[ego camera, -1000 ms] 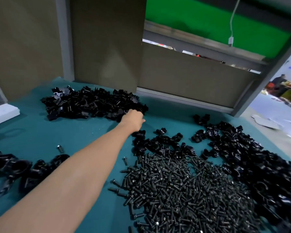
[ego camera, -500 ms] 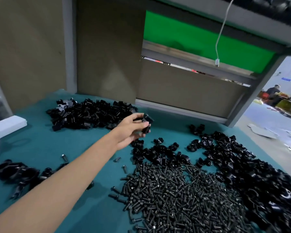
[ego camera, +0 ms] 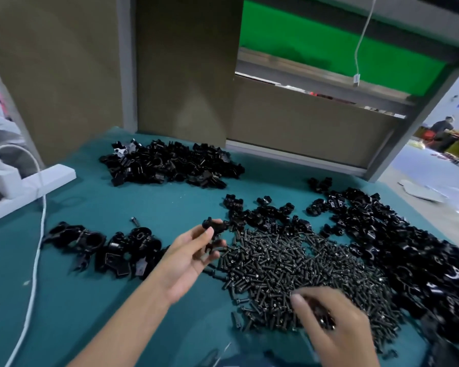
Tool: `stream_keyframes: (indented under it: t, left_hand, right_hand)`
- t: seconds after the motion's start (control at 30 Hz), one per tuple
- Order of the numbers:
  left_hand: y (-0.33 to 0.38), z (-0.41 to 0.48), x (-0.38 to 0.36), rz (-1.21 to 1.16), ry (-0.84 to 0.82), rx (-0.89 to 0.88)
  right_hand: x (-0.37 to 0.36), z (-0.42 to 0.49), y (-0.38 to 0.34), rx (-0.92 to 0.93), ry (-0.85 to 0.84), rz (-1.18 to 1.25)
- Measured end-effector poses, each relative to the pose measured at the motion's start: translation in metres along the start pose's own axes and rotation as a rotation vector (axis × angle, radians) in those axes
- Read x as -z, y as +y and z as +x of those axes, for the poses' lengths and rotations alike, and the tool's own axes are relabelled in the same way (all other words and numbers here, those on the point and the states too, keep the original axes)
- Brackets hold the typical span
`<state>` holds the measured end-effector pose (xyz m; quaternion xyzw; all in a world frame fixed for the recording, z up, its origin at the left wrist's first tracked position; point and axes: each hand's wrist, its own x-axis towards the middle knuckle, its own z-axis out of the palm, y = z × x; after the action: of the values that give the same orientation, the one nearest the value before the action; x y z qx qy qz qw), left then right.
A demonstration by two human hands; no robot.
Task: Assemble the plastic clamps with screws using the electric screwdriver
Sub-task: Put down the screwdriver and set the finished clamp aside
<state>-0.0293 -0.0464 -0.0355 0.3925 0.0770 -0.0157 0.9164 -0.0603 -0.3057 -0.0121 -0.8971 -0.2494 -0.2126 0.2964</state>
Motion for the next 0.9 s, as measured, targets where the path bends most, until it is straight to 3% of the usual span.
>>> stream_keyframes:
  t: [0.13, 0.3, 0.67, 0.9]
  left_hand:
    - [-0.002, -0.001, 0.0, 0.043, -0.05, -0.028]
    - [-0.011, -0.004, 0.003, 0.26, -0.064, -0.023]
    - [-0.015, 0.008, 0.0, 0.511, 0.029, -0.228]
    - [-0.017, 0.011, 0.002, 0.517, 0.024, -0.241]
  right_hand:
    - [0.009, 0.062, 0.073, -0.307, 0.067, -0.108]
    - [0.01, 0.122, 0.162, -0.624, -0.047, -0.246]
    - [-0.032, 0.161, 0.192, -0.706, -0.183, -0.307]
    - [-0.022, 0.166, 0.196, -0.713, -0.085, -0.14]
